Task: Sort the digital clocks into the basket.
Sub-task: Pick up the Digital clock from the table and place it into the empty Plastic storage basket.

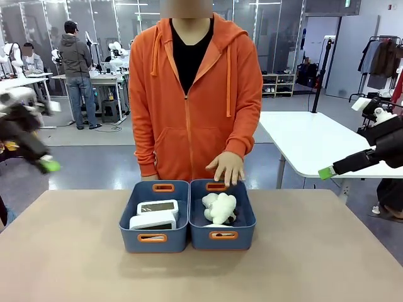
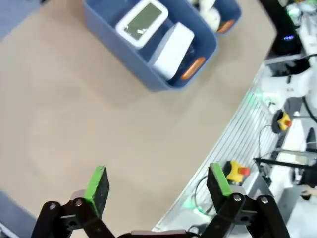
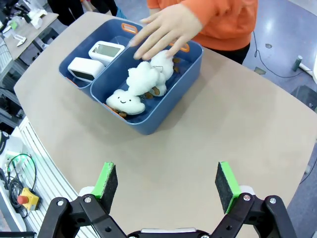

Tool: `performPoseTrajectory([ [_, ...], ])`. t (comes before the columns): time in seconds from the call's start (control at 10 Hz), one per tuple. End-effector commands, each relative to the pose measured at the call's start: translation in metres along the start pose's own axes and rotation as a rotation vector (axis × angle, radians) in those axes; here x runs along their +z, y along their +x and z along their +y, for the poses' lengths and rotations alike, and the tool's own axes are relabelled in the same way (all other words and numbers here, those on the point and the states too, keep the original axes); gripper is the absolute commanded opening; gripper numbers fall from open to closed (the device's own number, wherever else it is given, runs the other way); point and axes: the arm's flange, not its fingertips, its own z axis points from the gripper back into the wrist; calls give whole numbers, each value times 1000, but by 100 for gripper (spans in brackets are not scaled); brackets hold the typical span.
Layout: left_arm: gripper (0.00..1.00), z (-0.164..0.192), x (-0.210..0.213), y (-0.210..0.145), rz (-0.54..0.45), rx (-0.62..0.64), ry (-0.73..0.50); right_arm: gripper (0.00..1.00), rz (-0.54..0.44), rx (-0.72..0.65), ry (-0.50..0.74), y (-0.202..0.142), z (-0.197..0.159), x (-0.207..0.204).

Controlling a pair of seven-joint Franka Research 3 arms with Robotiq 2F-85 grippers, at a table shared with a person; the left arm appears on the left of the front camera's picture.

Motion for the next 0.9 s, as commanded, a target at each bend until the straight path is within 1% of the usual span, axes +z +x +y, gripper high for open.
performPoseTrajectory([
  [0.0,100,47,56,-54,-59,28,6,100,12,-16,0,-2,4,0],
  [0.1,100,57,67,-77,-52,1,44,100,12,-16,0,-2,4,0],
  [0.2,100,61,68,-95,-156,-31,26,100,12,-16,0,-2,4,0],
  [0.3,100,59,60,-108,-218,-69,-13,100,12,-16,0,-2,4,0],
  [0.5,100,49,46,-117,-230,-63,40,100,12,-16,0,-2,4,0],
  [0.6,100,66,72,-120,-184,-29,21,100,12,-16,0,-2,4,0],
  [0.8,100,66,72,-120,-184,-29,21,100,12,-16,0,-2,4,0],
])
